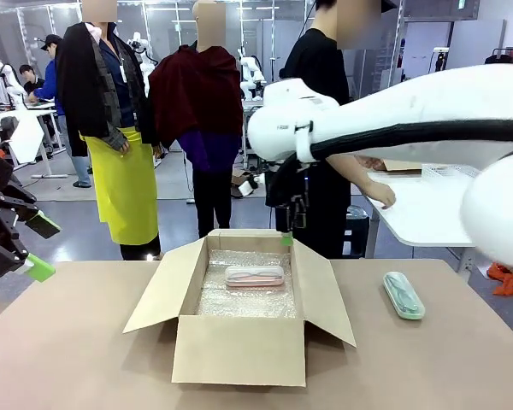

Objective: Pack the glasses set securely to prepare it for shipping.
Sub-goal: Put the Glasses case from the right side of the table into the Package Box.

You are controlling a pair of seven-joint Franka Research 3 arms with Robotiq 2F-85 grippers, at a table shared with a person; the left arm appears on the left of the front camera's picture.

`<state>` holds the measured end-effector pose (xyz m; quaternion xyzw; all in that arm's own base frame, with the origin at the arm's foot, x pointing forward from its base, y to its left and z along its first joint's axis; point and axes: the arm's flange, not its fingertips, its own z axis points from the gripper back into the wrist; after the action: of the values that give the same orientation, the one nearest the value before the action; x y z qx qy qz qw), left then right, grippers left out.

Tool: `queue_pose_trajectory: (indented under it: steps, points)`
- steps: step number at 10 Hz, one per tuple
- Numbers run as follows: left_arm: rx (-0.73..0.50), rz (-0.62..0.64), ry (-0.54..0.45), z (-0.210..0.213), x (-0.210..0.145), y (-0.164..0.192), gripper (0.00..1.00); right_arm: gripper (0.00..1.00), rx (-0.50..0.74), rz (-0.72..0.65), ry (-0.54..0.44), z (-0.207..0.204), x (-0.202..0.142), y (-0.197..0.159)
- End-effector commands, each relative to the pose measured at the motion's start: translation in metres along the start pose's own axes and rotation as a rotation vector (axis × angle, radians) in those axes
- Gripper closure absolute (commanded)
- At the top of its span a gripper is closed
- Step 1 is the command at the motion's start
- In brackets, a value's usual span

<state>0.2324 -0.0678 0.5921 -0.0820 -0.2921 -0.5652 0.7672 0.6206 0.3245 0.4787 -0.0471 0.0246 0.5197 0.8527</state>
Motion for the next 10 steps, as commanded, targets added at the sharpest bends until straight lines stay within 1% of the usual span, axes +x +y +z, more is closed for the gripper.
queue_pose_trajectory:
  steps: [1, 2, 3, 5, 7, 8, 10]
  points:
    - [-0.006, -0.016, -0.005, 0.001, 0.000, -0.001, 0.00, 0.00, -0.022, -0.164, -0.026, -0.017, -0.066, 0.022]
    - [-0.006, -0.016, -0.005, 0.001, 0.000, -0.001, 0.00, 0.00, -0.014, -0.251, -0.058, -0.018, -0.094, 0.011]
    - [-0.006, -0.016, -0.005, 0.001, 0.000, -0.001, 0.00, 0.00, 0.019, -0.352, -0.105, -0.017, -0.129, -0.004]
    - [-0.006, -0.016, -0.005, 0.001, 0.000, -0.001, 0.00, 0.00, 0.041, -0.490, -0.158, -0.015, -0.174, -0.022]
    - [-0.006, -0.016, -0.005, 0.001, 0.000, -0.001, 0.00, 0.00, 0.046, -0.669, -0.168, -0.020, -0.215, -0.041]
    - [-0.006, -0.016, -0.005, 0.001, 0.000, -0.001, 0.00, 0.00, 0.057, -0.732, -0.189, -0.025, -0.229, -0.049]
    - [-0.006, -0.016, -0.005, 0.001, 0.000, -0.001, 0.00, 0.00, 0.027, -0.868, -0.182, -0.031, -0.253, -0.054]
